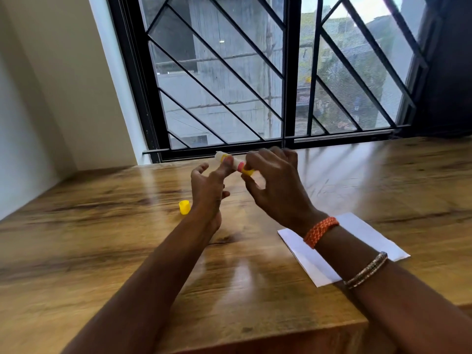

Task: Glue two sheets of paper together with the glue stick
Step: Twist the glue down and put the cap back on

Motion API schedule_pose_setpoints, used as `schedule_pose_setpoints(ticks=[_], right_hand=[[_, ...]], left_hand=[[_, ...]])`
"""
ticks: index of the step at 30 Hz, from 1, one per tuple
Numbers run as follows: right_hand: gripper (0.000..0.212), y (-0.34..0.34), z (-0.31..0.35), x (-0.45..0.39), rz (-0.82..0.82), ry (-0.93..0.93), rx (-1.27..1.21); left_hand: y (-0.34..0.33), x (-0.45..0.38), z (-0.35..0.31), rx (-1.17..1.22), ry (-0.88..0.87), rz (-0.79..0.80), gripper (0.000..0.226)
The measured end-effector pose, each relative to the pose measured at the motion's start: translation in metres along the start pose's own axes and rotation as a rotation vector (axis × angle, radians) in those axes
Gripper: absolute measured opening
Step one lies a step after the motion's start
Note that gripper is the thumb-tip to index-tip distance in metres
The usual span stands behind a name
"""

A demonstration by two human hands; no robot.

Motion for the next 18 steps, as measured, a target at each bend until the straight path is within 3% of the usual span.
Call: schedule_pose_setpoints(ticks=[2,5,12,18], right_hand=[[0.041,-0.0022,0.0009,0.001,0.0,0.184,0.257],[0.042,-0.0007,0.0022,0.0026,-0.004,0.247,0.335],[0.014,-0.0026,0.004,0.0042,0.061,-0.222,-0.186],[0.015,-0.0028,-0.0025,0.0022,0.159,-0.413,-0.513]], left_hand=[[-0.0002,0.0009,0.0005,0.011,0.001,-0.02,0.063],[-0.0031,0.0033,0.0012,0.054,0.044,-0.032,0.062],[-0.0055,0.0075,-0.0018,0.116,0.032,-0.01,0.051],[-0.0052,0.0074,-0.0042,0.119,0.008,0.054,0.051]])
Point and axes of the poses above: each hand's wrist, its own x-axis away from the middle knuckle, its own y-axis out of the back of the hand, z = x × y, the point moved 1 cm from there along -x, towards the middle knuckle, and after that the axes turned 5 degrees about x, right-handed, at the moved point
